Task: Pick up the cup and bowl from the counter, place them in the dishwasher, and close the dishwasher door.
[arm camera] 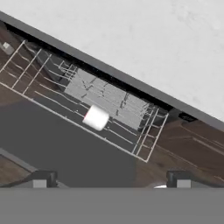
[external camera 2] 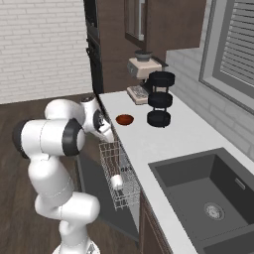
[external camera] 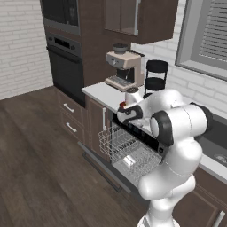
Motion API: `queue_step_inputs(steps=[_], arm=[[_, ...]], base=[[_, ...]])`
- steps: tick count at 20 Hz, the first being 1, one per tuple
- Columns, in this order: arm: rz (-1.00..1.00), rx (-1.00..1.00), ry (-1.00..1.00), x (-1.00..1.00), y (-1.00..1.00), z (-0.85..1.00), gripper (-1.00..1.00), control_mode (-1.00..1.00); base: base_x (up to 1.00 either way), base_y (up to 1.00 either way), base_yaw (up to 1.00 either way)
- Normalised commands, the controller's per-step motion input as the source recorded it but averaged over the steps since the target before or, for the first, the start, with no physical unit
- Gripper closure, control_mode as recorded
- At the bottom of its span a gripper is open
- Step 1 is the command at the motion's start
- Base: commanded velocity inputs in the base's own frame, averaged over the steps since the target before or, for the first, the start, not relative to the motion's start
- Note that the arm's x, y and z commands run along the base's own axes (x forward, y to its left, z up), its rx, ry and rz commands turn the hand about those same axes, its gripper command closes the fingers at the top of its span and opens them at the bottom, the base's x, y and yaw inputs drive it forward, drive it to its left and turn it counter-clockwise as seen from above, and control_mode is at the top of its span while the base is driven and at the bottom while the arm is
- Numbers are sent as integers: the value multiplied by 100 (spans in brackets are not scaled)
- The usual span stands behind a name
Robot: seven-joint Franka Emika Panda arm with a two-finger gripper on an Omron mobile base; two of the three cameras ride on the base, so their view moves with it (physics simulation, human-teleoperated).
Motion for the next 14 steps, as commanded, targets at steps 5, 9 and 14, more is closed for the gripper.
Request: queue_step_inputs(steps=[5, 9, 14], arm=[[38, 0, 0, 8, -20, 50, -100, -100], [52, -2, 1, 38, -14, 46, -100, -100], [40, -6, 2, 40, 0, 47, -100, -100]], base=[[0, 0, 0], [0, 0, 0], [0, 0, 0]])
